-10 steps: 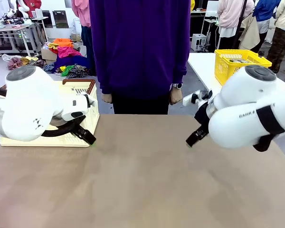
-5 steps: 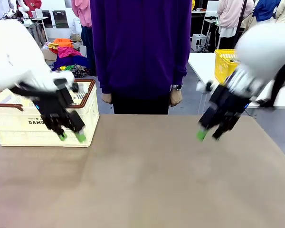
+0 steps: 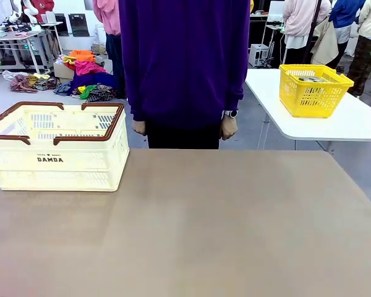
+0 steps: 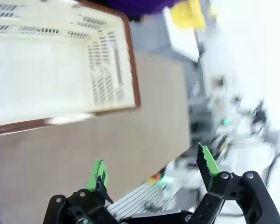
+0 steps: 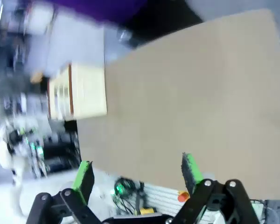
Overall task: Place the drinks into the Shopping basket.
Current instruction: Pick up one drink and place it into the Shopping basket.
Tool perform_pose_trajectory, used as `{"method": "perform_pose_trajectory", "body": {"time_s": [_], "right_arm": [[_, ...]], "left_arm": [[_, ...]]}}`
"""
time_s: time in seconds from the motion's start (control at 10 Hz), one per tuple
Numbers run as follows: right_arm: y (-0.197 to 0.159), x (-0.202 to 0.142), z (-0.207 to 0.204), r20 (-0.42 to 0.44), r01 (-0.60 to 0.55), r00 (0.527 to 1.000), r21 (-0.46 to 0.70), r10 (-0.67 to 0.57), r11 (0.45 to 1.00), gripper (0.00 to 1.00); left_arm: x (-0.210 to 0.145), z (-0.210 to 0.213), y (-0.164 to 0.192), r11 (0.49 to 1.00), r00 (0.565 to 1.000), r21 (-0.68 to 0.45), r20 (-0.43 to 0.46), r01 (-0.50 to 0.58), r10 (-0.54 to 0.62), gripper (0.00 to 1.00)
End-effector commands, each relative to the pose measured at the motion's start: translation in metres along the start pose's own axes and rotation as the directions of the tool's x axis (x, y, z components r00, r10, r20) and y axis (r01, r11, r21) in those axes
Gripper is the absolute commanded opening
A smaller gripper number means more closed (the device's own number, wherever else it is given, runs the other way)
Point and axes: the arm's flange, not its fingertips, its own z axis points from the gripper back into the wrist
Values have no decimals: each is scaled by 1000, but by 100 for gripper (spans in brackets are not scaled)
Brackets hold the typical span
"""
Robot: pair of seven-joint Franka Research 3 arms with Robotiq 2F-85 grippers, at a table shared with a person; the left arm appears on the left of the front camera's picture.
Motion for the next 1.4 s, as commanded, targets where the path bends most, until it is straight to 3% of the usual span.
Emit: {"method": "perform_pose_trajectory", "body": {"time_s": [0.0, 0.1, 0.3, 0.4, 0.5, 1.3], "right_arm": [[-55, -6, -6, 87, 177, 980, 52, -181, 983, 100], [-89, -15, 6, 113, 261, 957, 76, -268, 962, 100], [-149, -39, 26, 165, 383, 898, 169, -409, 908, 100], [-169, -48, 31, 190, 421, 870, 194, -455, 886, 100], [-143, -29, 25, 120, 350, 926, 79, -357, 934, 100], [-143, -29, 25, 120, 350, 926, 79, -357, 934, 100]], "left_arm": [[-1, 16, 58, 935, 894, -296, 338, -194, 293, 100], [-10, 40, 87, 905, 832, -363, 413, -224, 371, 100], [-40, 58, 112, 868, 737, -456, 516, -195, 436, 100], [-45, 58, 115, 877, 732, -441, 532, -192, 427, 100], [-27, 77, 130, 877, 799, -365, 399, -312, 450, 100], [-27, 77, 130, 877, 799, -365, 399, -312, 450, 100]]}}
